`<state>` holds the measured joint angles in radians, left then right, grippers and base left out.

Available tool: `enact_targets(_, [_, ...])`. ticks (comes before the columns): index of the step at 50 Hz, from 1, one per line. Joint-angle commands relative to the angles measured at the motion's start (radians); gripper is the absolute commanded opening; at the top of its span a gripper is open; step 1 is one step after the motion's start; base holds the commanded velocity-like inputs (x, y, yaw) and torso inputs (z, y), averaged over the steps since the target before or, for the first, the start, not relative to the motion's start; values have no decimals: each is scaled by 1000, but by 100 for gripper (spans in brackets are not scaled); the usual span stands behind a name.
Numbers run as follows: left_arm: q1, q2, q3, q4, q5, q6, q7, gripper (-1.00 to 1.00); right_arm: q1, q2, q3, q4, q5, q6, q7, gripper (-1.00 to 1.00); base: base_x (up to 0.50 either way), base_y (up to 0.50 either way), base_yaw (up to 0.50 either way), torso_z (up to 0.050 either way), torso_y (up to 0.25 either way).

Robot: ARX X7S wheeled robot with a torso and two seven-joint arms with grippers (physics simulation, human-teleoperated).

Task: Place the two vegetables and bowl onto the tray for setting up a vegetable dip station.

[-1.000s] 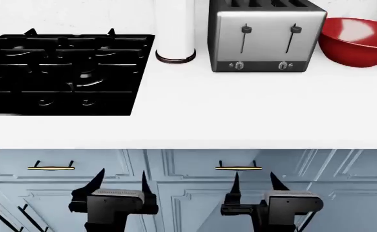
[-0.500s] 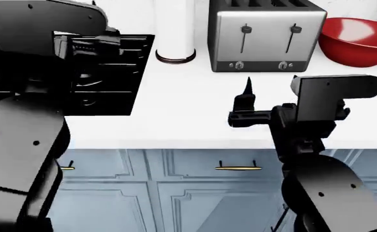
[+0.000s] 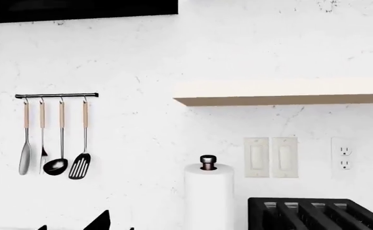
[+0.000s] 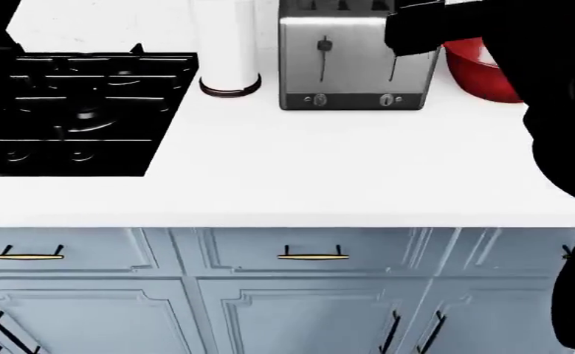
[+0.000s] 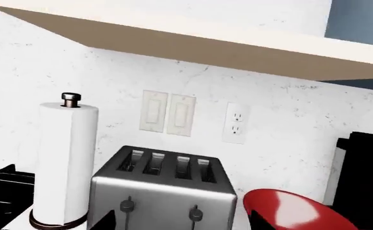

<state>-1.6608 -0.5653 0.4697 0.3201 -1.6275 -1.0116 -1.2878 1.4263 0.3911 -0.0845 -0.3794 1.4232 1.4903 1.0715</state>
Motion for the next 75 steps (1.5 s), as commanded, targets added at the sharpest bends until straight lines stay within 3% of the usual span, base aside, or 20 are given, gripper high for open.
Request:
enact_targets(1, [-62, -20, 16, -26, -155, 16, -74, 100, 136, 83, -28, 68, 120, 10, 69, 100, 0, -500, 0, 0, 0])
enact_targets(16, [-65, -29, 8, -18, -152, 31, -70, 100, 124, 109, -67, 27, 91, -33, -1, 100, 35, -496, 0, 0, 0])
enact_targets(32, [-75, -37, 2, -15, -157, 41, -72, 100, 133, 118, -78, 61, 175, -50, 70, 100, 107, -484, 0, 0, 0])
enact_targets(75, [-61, -53, 12, -22, -135, 61, -54, 100, 165, 165, -123, 61, 198, -103, 63, 100, 0, -500, 0, 0, 0])
